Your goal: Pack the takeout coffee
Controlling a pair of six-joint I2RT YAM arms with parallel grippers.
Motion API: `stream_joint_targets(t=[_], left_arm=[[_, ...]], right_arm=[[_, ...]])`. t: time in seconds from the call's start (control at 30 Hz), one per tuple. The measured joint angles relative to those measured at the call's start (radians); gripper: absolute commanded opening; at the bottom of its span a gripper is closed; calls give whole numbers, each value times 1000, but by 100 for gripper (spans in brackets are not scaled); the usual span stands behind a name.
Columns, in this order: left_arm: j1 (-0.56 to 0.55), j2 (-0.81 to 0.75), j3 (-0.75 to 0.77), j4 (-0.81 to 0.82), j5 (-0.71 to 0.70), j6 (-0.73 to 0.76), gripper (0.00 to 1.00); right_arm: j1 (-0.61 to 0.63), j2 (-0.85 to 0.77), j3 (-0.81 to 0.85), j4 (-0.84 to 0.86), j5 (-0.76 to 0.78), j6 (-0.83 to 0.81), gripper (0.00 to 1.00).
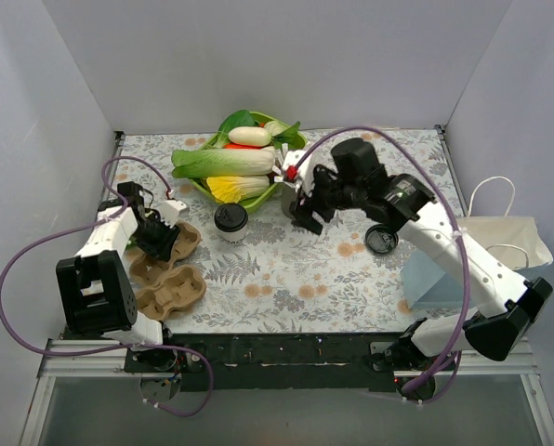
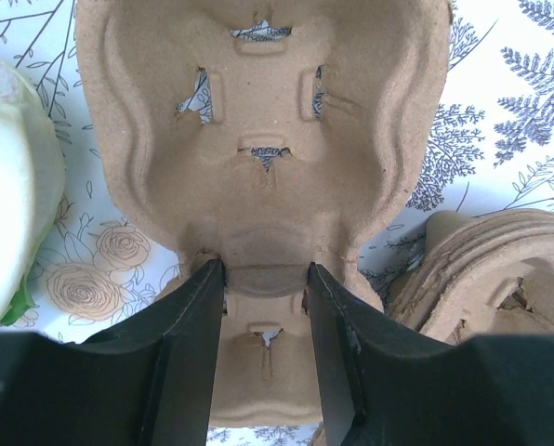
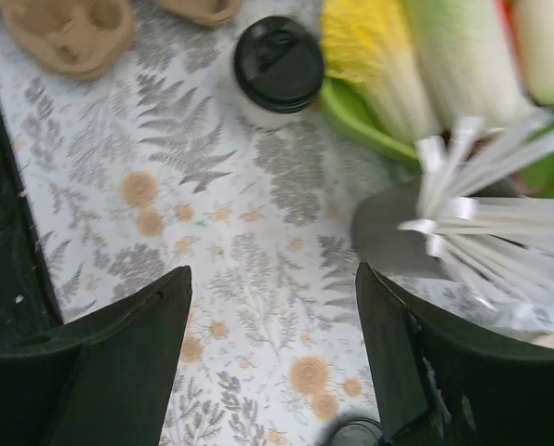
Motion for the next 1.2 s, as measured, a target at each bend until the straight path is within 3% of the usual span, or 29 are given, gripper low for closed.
stream_joint_targets(t=[0.2,0.3,0.47,0.63,0.9,1.2], left_arm=[[0,-58,4,-30,-6,-47,7],[0,-85,16,-42,-5,-87,5],[0,-127,27,-37,-18,-163,0],[0,-168,29,-16,-52,-228,0],[0,-170,52,-21,-83,-302,0],[1,-170,53,-20,-84,-319,0]], right_arm=[[-202,-26,175,-88,72,2,76],[-331,-40,264,-198,120,3,73],[-438,-83,322,-375,196,-2,68],[-493,-218,248,-543,304,-29,67],[-498,-394,76,-623,485,-62,68],[-512,-467,-146,-649,518,-77,52]])
